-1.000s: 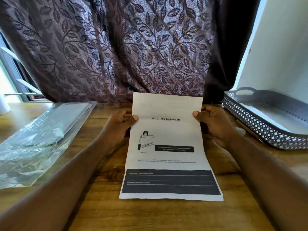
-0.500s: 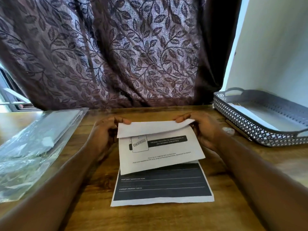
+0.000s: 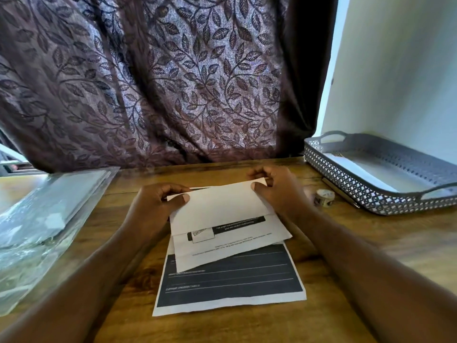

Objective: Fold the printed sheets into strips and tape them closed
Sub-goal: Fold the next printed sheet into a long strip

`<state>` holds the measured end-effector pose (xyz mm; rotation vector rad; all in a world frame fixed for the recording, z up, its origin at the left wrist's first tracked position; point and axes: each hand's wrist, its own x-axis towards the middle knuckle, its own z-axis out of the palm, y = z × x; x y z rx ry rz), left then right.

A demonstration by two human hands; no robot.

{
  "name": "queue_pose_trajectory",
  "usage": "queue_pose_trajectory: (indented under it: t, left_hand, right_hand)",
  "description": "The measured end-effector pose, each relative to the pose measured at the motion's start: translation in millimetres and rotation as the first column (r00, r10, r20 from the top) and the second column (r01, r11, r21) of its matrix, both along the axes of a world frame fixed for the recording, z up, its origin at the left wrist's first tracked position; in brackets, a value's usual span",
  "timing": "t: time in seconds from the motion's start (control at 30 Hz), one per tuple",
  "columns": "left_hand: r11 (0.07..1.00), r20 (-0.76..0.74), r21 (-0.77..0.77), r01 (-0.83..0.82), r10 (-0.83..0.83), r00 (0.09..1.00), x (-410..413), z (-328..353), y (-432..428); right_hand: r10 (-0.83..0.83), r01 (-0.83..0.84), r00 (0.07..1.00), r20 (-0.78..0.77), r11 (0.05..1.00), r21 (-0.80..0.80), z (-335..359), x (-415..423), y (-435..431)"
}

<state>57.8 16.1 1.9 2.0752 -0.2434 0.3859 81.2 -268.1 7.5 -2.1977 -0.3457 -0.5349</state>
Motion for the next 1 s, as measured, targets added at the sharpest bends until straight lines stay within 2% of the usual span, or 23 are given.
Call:
queue_pose_trajectory:
  t: [0.17, 0.37, 0.47, 0.57, 0.77, 1.0]
  left_hand:
    - [0.995, 0.074, 0.096, -0.015, 0.008, 0.997, -5, 1, -6]
    - [0.967, 0.209, 0.253, -0.001, -0.054, 0.977, -20, -1, -30]
    - [0.965, 0.234, 0.262, 0.030, -0.094, 0.968, -22, -1, -35]
    - [0.980, 0.165, 0.196, 0.015, -0.048, 0.985, -18, -1, -31]
    - [0.978, 0.118, 0.209, 0.020, -0.045, 0.992, -13, 5, -18]
    - [0.991, 0.136, 0.120, -0.061, 0.044, 0.990, -6, 7, 7]
  right_hand:
    - [0.087, -0.065, 0.993, 0.083, 0.968, -0.241, 3, -11, 16]
    - [0.307, -0.239, 0.941, 0.141, 0.899, -0.367, 5, -27, 48]
    - [0.324, -0.268, 0.939, 0.113, 0.898, -0.350, 6, -28, 48]
    - [0.339, -0.292, 0.938, 0.066, 0.879, -0.377, 9, -24, 44]
    - [0.279, -0.293, 0.956, -0.095, 0.871, -0.395, 16, -18, 30]
    - [0.198, -0.249, 0.959, -0.205, 0.931, -0.265, 16, -9, -2]
